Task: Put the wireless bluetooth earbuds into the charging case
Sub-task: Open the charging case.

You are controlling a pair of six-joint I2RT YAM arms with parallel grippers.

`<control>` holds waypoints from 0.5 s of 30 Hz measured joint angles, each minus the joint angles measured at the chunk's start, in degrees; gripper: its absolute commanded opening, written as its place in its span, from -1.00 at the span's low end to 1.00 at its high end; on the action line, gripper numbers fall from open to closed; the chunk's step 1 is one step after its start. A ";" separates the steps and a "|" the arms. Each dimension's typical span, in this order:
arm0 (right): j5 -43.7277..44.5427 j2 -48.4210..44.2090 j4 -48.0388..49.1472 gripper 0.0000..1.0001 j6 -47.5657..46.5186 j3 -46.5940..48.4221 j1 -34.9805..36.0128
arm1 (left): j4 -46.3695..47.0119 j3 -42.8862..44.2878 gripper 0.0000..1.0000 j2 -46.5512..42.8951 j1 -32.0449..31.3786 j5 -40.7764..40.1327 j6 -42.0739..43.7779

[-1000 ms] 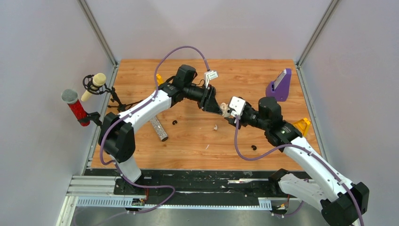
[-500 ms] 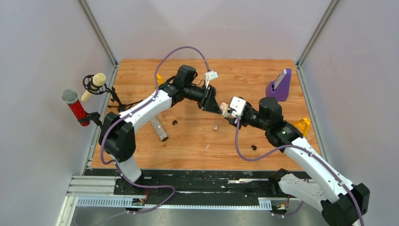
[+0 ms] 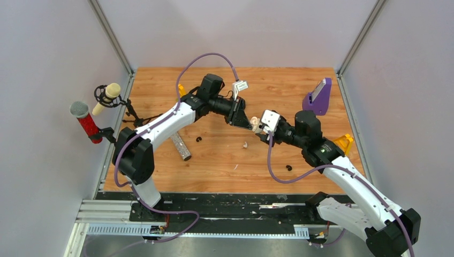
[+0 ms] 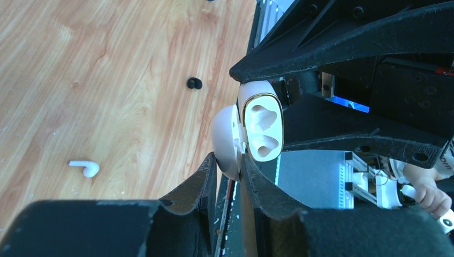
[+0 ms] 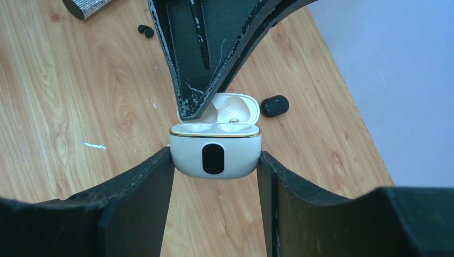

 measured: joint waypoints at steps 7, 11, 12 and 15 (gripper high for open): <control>-0.13 0.13 0.00 -0.56 -0.02 0.00 0.00 | -0.13 0.00 -0.73 0.00 0.00 0.02 -0.46; -0.13 0.48 0.26 0.17 -0.04 0.00 0.04 | -0.20 0.00 -0.81 0.00 0.13 0.00 -0.85; -0.13 0.50 0.31 0.32 -0.04 0.00 0.04 | -0.24 0.00 -0.83 0.00 0.17 0.00 -0.87; -0.35 0.68 0.31 0.95 0.24 0.00 0.15 | -0.11 0.04 -0.85 0.00 0.20 0.26 -1.01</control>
